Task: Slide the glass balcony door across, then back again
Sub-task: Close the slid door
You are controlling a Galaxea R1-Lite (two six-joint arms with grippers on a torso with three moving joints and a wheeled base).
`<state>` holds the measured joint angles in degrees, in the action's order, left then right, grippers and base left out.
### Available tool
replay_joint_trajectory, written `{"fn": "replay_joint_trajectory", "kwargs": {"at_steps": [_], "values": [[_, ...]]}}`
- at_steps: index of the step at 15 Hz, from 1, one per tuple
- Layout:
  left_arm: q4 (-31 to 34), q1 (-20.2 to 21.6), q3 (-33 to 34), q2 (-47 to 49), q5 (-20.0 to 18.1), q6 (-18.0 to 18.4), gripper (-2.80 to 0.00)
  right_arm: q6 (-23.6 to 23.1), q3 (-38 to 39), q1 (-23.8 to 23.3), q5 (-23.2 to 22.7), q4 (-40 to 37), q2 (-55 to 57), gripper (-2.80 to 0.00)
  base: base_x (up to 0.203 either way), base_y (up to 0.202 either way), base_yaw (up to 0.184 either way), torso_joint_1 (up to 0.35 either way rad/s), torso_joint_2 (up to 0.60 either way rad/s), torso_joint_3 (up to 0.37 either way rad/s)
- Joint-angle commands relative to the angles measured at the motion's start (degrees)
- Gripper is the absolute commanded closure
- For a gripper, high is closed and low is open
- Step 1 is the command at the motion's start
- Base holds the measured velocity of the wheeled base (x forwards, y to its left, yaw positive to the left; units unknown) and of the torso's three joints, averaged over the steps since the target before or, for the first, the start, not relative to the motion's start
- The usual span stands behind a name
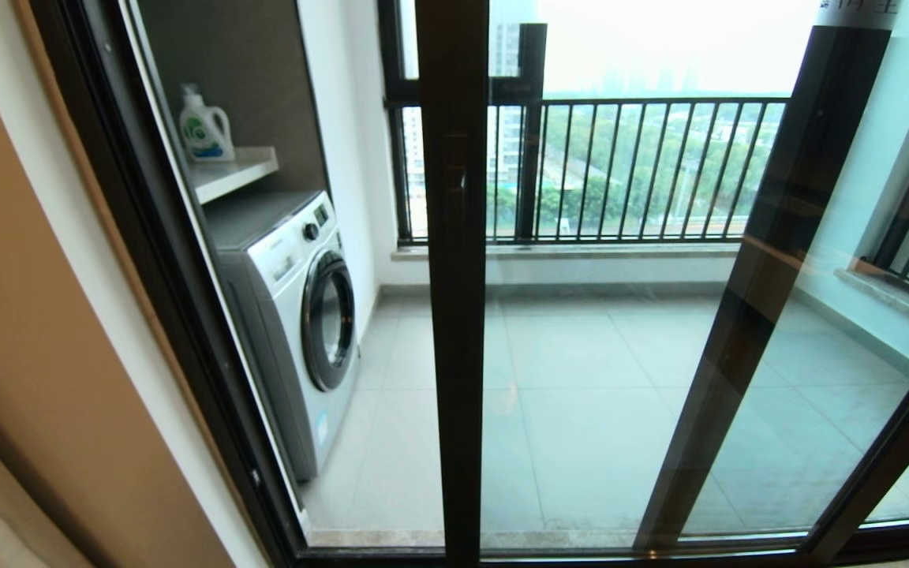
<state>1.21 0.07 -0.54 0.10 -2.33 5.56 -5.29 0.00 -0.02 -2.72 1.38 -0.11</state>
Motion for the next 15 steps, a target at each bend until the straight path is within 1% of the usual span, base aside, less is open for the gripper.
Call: {"fn": "replay_joint_trajectory", "kwargs": {"at_steps": [1,2,3,6,8,10,13,15], "values": [[-0.46,0.01,-4.43,0.48,-0.86,-1.05,0.00,-0.02,0.70,0.01,-0.01,0.03,0.06,0.00,0.000,0.000,0.000,0.000,0.00,0.000],[-0.07,0.01,-8.08,2.01,-1.75,-2.15,0.00,-0.05,0.70,-0.05,-0.01,0.03,0.04,0.00,0.000,0.000,0.000,0.000,0.00,0.000],[0.24,0.01,-12.00,5.62,-2.60,-3.01,0.00,-0.04,0.70,0.01,-0.01,0.03,0.04,0.00,0.000,0.000,0.000,0.000,0.00,0.000],[0.37,0.05,-23.62,20.33,-3.57,-3.73,0.00,-0.07,0.70,0.02,-0.01,0.03,0.11,0.00,0.000,0.000,0.000,0.000,0.00,0.000],[-1.55,0.03,-29.49,30.55,-3.99,-4.23,0.00,0.00,0.70,-0.06,-0.01,0.03,0.03,0.00,0.000,0.000,0.000,0.000,0.00,0.000],[-7.64,0.02,-32.59,40.82,-5.12,-4.60,0.00,-0.04,0.70,-0.02,-0.01,0.03,0.05,0.00,0.000,0.000,0.000,0.000,0.00,0.000],[-17.38,0.01,-36.95,56.64,-9.73,-5.27,0.00,-0.04,0.70,-0.01,-0.01,0.03,0.11,0.00,0.000,0.000,0.000,0.000,0.00,0.000],[-23.92,-0.67,-41.12,67.41,-11.70,-6.16,0.00,-0.07,0.70,-0.03,-0.01,0.03,0.07,0.00,0.000,0.000,0.000,0.000,0.00,0.000]]}}
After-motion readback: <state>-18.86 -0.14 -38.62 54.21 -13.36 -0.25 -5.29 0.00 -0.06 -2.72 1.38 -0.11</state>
